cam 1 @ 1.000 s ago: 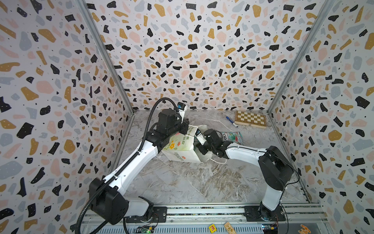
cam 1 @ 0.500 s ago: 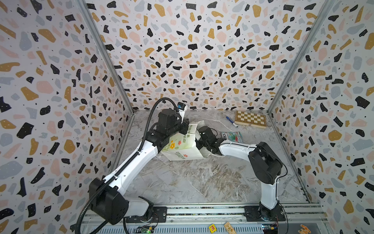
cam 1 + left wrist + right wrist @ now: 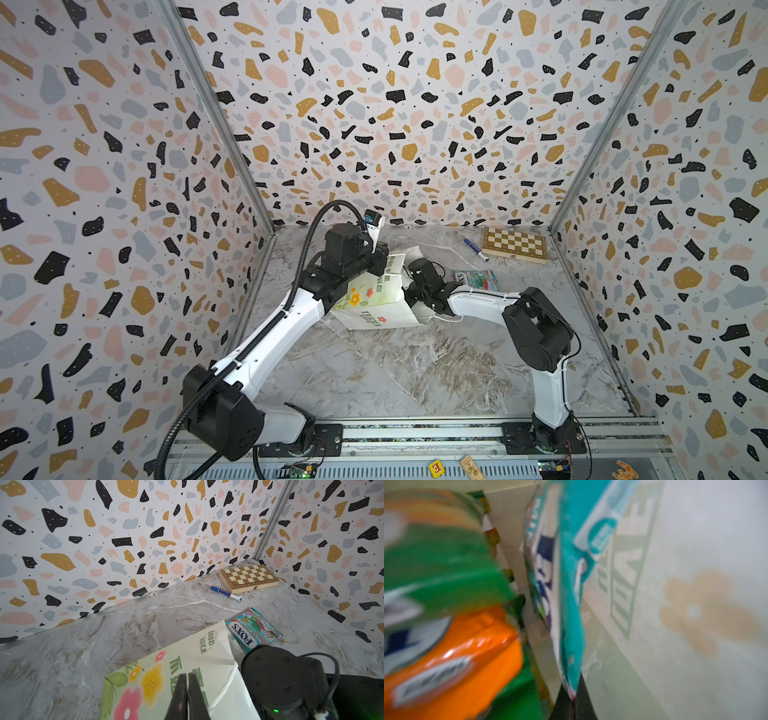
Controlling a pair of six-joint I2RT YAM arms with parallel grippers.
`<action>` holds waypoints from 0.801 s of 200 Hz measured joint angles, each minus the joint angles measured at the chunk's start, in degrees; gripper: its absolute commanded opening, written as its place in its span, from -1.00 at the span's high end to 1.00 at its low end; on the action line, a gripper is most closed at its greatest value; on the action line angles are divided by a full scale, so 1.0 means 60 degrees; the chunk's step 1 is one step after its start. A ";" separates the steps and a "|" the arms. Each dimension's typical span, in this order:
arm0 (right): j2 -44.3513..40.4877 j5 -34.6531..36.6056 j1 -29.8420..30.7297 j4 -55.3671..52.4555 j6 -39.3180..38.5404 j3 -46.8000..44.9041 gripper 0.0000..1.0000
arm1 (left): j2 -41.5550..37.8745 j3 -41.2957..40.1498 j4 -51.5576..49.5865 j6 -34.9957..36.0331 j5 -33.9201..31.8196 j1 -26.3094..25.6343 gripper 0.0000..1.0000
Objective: Take the snacks out of the paper bag
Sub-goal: Pick up the snack from the paper bag.
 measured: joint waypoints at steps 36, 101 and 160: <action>-0.1577 -0.0047 0.0000 0.0222 0.0168 -0.1366 1.00 | 0.0000 0.0000 -0.0011 0.0036 -0.0368 0.0000 1.00; -0.3847 0.0026 -0.0219 0.0601 0.0688 -0.3016 1.00 | -0.0120 -0.0004 -0.0091 0.0248 -0.0834 0.0000 1.00; -0.5916 -0.0350 -0.0714 0.0484 0.1104 -0.4051 1.00 | -0.0178 -0.0004 -0.0095 0.0273 -0.0922 0.0000 1.00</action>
